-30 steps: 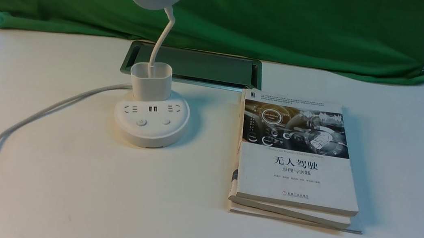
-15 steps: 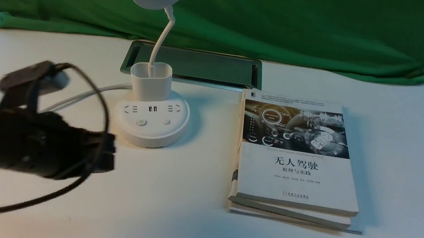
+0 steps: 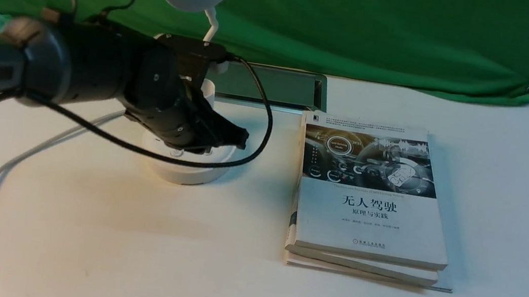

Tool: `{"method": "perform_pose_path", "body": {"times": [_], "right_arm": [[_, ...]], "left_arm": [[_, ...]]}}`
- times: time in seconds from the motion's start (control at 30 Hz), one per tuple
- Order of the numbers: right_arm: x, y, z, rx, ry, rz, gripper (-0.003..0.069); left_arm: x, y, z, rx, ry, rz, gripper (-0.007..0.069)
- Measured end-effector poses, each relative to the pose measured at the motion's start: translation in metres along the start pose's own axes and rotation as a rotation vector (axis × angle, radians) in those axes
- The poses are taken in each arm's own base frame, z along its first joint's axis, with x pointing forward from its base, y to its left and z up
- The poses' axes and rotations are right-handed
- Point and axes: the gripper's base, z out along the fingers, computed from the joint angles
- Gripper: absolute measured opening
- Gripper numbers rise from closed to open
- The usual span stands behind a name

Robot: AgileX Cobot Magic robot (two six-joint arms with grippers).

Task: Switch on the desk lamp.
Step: Use the left arm to press the button switch on the lamp holder

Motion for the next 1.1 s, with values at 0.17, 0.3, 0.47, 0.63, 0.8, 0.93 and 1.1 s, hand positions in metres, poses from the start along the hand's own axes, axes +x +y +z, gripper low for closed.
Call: {"method": "perform_pose_path", "body": {"times": [0.17, 0.3, 0.47, 0.63, 0.8, 0.93, 1.1], "right_arm": [[0.0, 0.0, 0.0, 0.0, 0.0, 0.0, 0.0241], [0.0, 0.0, 0.0, 0.0, 0.0, 0.0, 0.0241], [0.0, 0.0, 0.0, 0.0, 0.0, 0.0, 0.0241], [0.0, 0.0, 0.0, 0.0, 0.0, 0.0, 0.0241], [0.0, 0.0, 0.0, 0.0, 0.0, 0.0, 0.0241], [0.0, 0.0, 0.0, 0.0, 0.0, -0.001, 0.0241], [0.0, 0.0, 0.0, 0.0, 0.0, -0.001, 0.0241]], "left_arm": [[-0.007, 0.001, 0.017, -0.024, 0.008, 0.032, 0.0001], [-0.007, 0.002, 0.022, -0.036, 0.013, 0.039, 0.0001], [-0.004, 0.004, 0.029, -0.056, 0.029, 0.038, 0.0001], [-0.002, 0.004, 0.034, -0.058, 0.041, 0.027, 0.0001], [-0.001, 0.004, 0.035, -0.058, 0.041, 0.025, 0.0001], [-0.001, 0.004, 0.035, -0.058, 0.041, 0.024, 0.0001], [-0.002, 0.004, 0.033, -0.058, 0.036, 0.018, 0.0001]]}}
